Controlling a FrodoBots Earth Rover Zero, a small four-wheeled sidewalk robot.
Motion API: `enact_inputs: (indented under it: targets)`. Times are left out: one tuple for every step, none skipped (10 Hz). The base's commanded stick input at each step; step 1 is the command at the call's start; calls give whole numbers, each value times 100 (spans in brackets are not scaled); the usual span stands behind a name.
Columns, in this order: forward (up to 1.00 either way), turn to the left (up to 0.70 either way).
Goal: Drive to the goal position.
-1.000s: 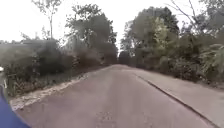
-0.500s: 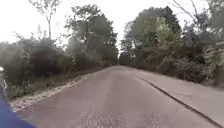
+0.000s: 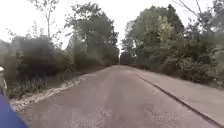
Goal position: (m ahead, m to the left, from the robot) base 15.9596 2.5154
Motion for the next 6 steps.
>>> enact_inputs:
  targets:
    - [70,0]
    - [70,0]
    - [70,0]
    - [70,0]
    - [70,0]
    - [70,0]
